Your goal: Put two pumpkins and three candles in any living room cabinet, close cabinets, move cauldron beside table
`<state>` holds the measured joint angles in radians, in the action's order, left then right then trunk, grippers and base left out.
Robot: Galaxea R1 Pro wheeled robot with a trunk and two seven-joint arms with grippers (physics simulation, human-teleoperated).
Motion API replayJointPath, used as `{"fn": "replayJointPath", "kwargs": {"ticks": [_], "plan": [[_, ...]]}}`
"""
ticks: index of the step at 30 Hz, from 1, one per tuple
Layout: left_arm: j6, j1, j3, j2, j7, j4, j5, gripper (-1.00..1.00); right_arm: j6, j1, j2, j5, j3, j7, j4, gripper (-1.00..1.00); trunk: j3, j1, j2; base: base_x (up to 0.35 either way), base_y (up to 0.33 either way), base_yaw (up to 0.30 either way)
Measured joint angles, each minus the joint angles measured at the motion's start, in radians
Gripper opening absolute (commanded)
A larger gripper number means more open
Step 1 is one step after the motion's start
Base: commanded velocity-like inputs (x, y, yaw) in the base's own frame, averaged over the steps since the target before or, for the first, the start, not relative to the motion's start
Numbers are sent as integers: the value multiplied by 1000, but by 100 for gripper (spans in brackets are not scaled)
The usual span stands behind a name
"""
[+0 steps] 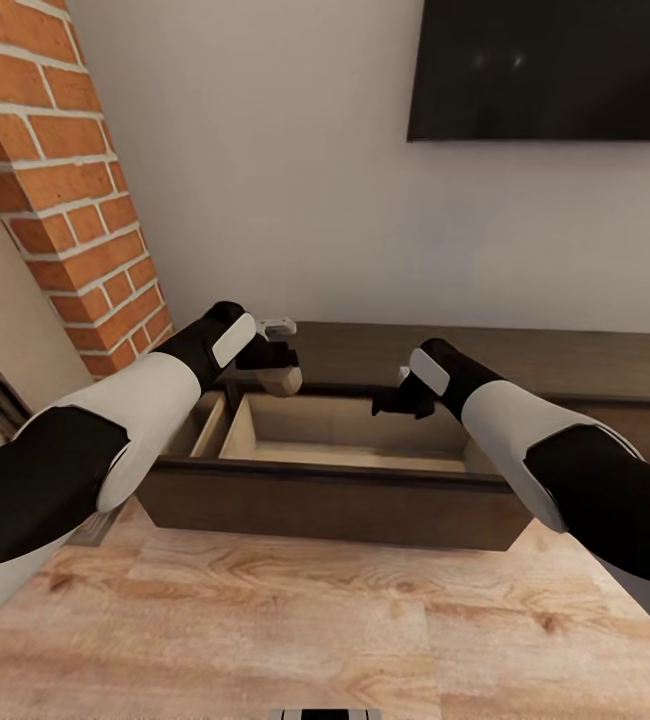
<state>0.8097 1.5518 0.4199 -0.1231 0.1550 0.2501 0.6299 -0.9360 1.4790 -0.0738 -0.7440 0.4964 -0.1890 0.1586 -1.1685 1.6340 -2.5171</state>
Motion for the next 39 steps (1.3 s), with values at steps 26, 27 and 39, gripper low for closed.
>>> {"fn": "replayJointPath", "kwargs": {"ticks": [26, 27, 39], "plan": [[-130, -110, -1, -34, -5, -3, 3, -100, 121, -18, -3, 9, 7, -1, 0, 100, -21, 0, 0, 0, 0, 73], [-131, -112, -1, -34, -5, -3, 3, -100, 122, -22, -4, 8, 6, -1, 0, 100, -22, 0, 0, 0, 0, 0], [-140, -113, -1, -34, -8, -8, 2, -100, 120, -66, -3, 7, 5, -1, -2, 100, -41, 0, 0, 0, 0, -60]]}}
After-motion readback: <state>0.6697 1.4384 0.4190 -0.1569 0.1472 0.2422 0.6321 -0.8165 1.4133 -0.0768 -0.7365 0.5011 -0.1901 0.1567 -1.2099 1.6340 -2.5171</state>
